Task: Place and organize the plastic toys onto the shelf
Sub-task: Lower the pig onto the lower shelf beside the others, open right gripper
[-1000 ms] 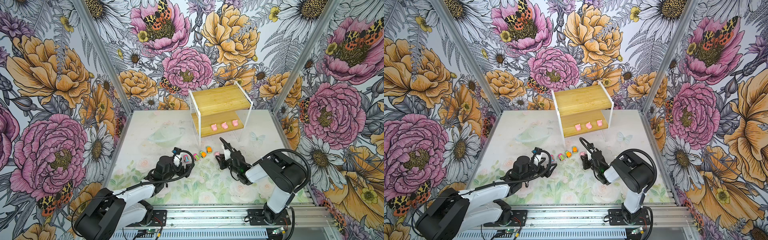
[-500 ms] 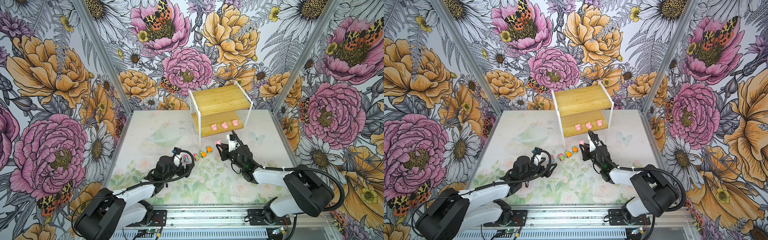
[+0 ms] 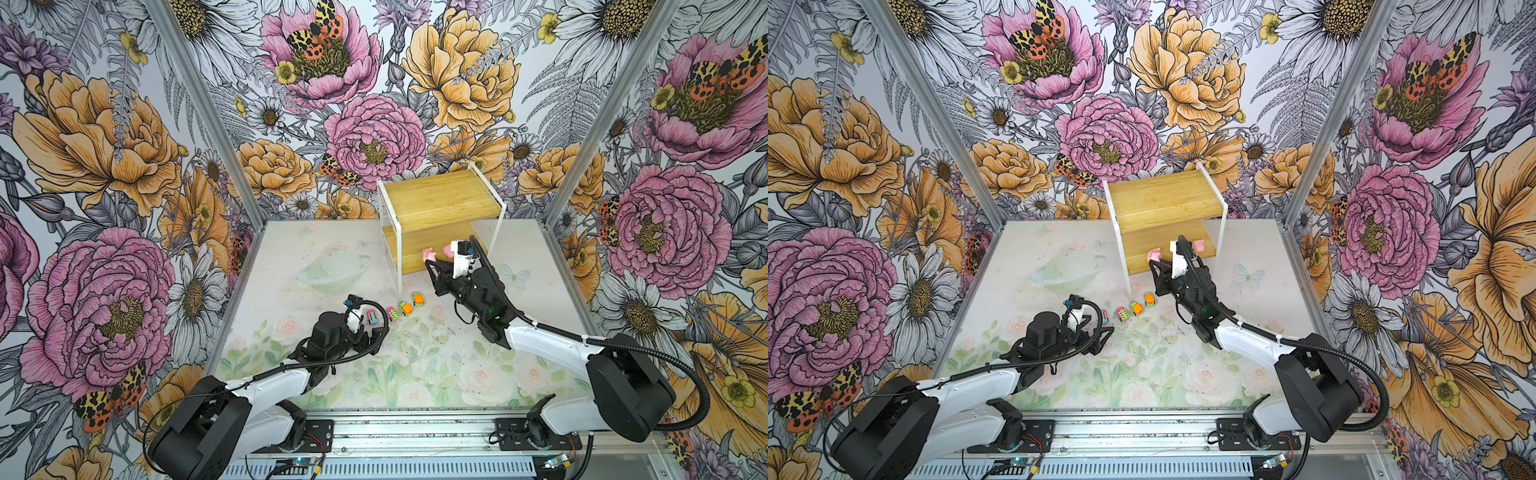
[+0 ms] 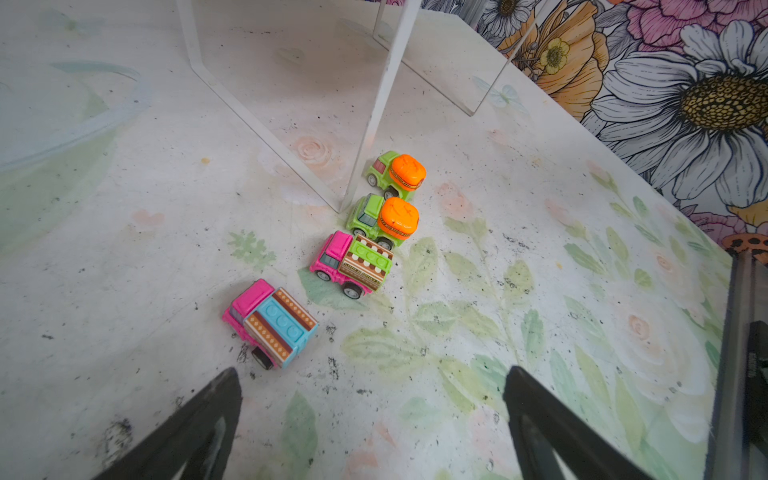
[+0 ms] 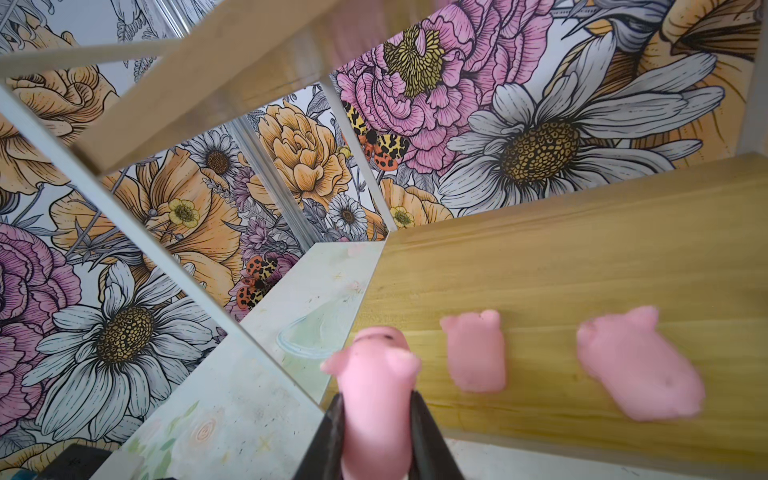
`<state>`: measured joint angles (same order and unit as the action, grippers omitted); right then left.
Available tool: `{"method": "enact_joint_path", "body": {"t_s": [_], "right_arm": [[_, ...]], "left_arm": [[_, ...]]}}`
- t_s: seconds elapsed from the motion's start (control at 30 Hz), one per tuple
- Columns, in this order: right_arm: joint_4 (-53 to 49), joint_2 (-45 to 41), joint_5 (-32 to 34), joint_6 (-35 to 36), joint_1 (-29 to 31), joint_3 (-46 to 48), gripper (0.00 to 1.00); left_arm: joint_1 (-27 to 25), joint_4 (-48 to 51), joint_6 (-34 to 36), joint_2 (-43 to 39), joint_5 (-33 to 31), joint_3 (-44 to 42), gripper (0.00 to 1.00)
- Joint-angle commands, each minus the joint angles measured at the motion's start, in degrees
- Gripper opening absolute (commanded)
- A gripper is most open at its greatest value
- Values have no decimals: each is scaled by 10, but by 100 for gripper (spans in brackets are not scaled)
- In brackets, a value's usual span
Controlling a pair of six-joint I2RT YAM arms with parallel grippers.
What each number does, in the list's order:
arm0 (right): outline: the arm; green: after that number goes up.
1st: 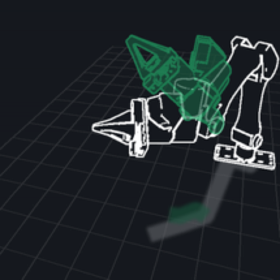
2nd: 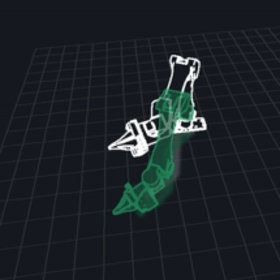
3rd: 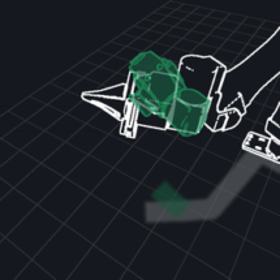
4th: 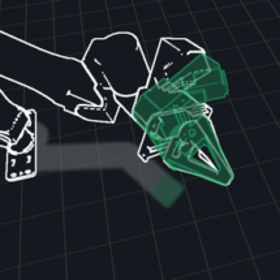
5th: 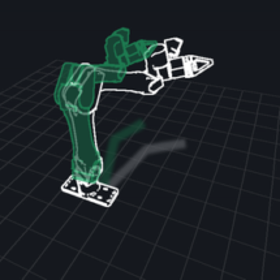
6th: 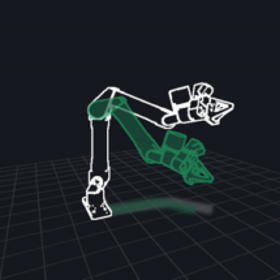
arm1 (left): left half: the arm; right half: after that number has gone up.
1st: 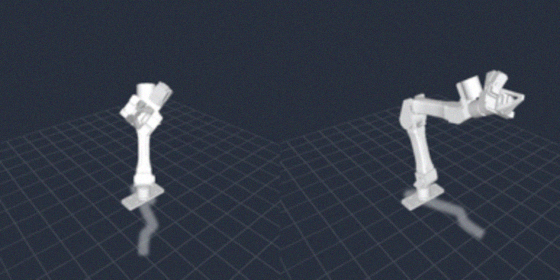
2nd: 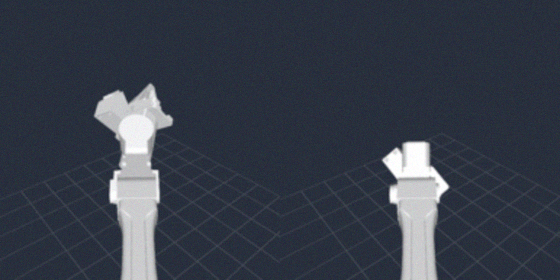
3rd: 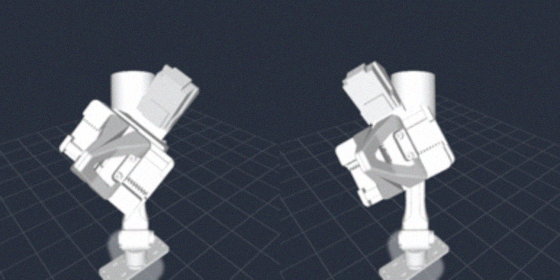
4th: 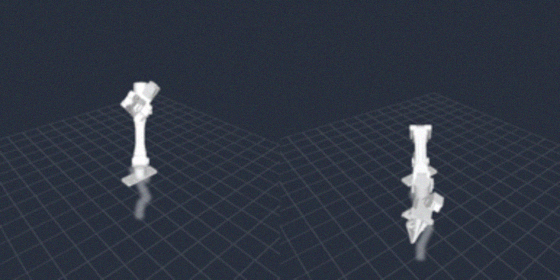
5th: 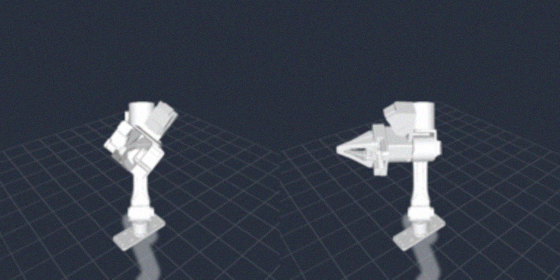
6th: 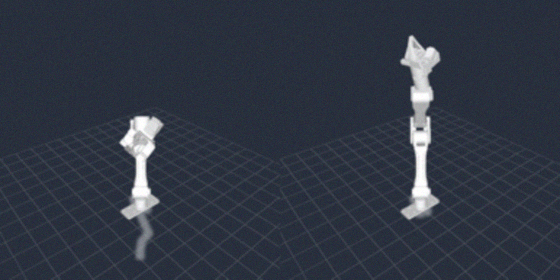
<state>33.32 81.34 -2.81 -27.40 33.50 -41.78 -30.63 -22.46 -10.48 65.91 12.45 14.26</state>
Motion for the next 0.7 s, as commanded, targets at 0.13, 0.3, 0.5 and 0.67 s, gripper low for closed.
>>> {"method": "enact_joint_path", "body": {"t_s": [0.13,0.3,0.5,0.67], "right_arm": [[-42,42,35,-2,22,-71,26],[-42,70,55,-13,35,-93,26],[-39,103,84,-30,52,-112,26],[-41,122,101,-41,60,-124,27]], "left_arm": [[-6,-2,10,-1,-4,14,99],[-7,-3,10,0,-6,13,99],[-7,-4,10,0,-6,12,99],[-7,-5,10,-1,-7,12,99]]}}
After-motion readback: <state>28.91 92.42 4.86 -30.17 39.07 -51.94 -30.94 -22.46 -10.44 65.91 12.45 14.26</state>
